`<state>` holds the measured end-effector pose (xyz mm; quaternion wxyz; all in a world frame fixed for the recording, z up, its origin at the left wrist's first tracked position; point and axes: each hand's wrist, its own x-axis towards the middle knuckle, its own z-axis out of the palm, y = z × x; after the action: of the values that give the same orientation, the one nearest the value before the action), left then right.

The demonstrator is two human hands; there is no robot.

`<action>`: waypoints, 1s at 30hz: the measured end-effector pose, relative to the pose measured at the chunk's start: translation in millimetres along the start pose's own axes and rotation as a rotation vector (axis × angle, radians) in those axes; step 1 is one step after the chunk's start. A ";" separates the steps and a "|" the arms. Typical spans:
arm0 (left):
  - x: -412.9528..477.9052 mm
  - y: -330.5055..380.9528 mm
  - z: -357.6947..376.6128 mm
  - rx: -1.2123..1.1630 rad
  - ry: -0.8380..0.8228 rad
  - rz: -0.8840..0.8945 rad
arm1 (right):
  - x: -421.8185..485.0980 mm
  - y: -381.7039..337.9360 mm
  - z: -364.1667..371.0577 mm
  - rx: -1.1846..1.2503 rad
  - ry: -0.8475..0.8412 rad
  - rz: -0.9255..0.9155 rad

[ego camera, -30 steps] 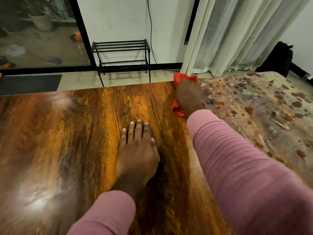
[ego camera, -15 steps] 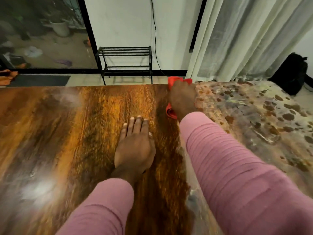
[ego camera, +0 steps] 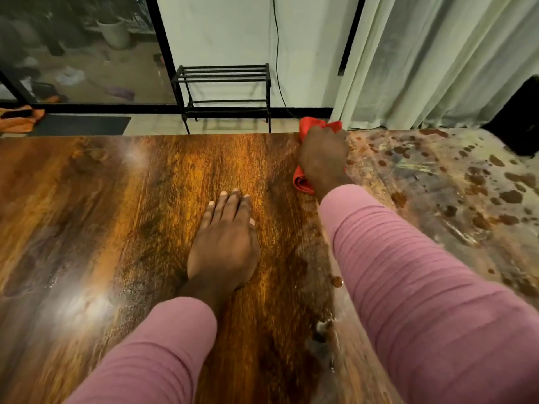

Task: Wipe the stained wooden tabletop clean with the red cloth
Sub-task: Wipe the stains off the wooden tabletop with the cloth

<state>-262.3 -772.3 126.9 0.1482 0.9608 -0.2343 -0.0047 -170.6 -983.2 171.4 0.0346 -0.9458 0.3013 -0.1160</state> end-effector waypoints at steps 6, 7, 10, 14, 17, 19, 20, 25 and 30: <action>1.5 3.3 -0.2 0.022 0.002 -0.019 | -22.1 12.1 -4.8 0.390 -0.348 -0.419; 1.4 3.3 -0.6 0.024 -0.004 -0.018 | -20.3 19.4 -8.2 0.426 -0.367 -0.408; 1.8 1.8 -1.4 0.024 -0.011 -0.015 | -18.7 36.2 -10.9 0.238 -0.096 -0.065; 0.7 3.5 -2.9 0.028 -0.010 -0.021 | -41.2 20.3 -12.1 0.120 0.023 0.073; 0.8 3.3 -4.0 0.041 -0.011 -0.010 | -62.5 14.8 -12.3 0.241 -0.134 -0.255; 0.3 4.8 -4.7 0.039 -0.010 -0.014 | -71.1 23.3 -16.6 0.363 -0.309 -0.428; 0.0 5.4 -4.5 0.035 -0.009 -0.014 | -71.2 29.7 -18.2 0.414 -0.355 -0.406; -1.5 3.6 -4.8 0.042 0.000 0.002 | -82.1 37.2 -20.7 0.283 0.032 0.198; -0.5 5.9 -5.9 0.036 0.006 -0.002 | -121.3 21.8 -19.9 0.320 -0.141 -0.187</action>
<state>-264.9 -775.4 134.2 0.1313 0.9636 -0.2328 0.0021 -283.6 -930.8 163.6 0.1947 -0.9579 0.1866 -0.0988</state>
